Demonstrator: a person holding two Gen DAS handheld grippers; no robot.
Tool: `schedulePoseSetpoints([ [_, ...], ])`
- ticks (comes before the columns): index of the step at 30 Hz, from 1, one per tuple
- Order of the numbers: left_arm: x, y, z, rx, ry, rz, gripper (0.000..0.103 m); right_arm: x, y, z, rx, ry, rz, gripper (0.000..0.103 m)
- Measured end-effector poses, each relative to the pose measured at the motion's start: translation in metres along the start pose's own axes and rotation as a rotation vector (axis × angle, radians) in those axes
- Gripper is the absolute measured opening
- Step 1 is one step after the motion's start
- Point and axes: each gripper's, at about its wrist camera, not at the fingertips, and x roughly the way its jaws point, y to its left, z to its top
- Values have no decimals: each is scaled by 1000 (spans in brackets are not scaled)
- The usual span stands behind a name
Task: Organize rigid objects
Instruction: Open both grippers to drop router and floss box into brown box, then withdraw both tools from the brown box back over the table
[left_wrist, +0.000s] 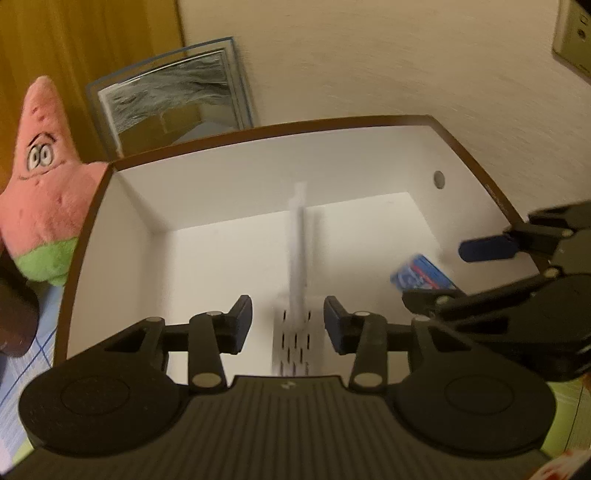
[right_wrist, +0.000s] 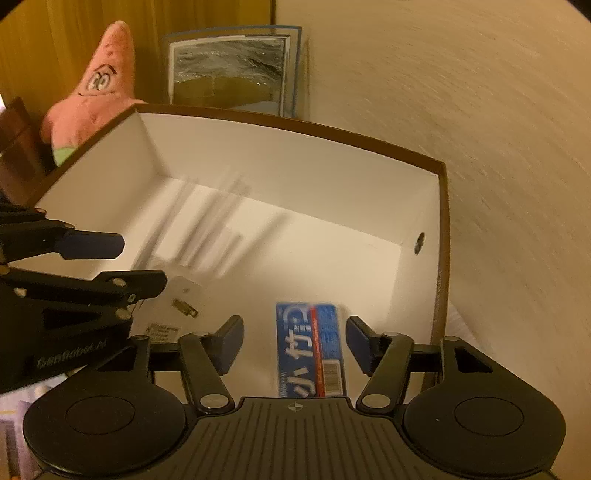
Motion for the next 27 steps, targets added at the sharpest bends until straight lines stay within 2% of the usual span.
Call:
schedulePoseSetpoints([
  [11, -58, -2, -13, -131, -71, 57, 41, -48, -14, -19, 61, -104, 139, 65],
  [21, -113, -31, -30, -228, -106, 127, 41, -94, -12, -40, -20, -180, 206, 65],
  [27, -138, -55, -48, -263, -111, 172, 41, -107, -19, -50, -40, -181, 247, 65],
])
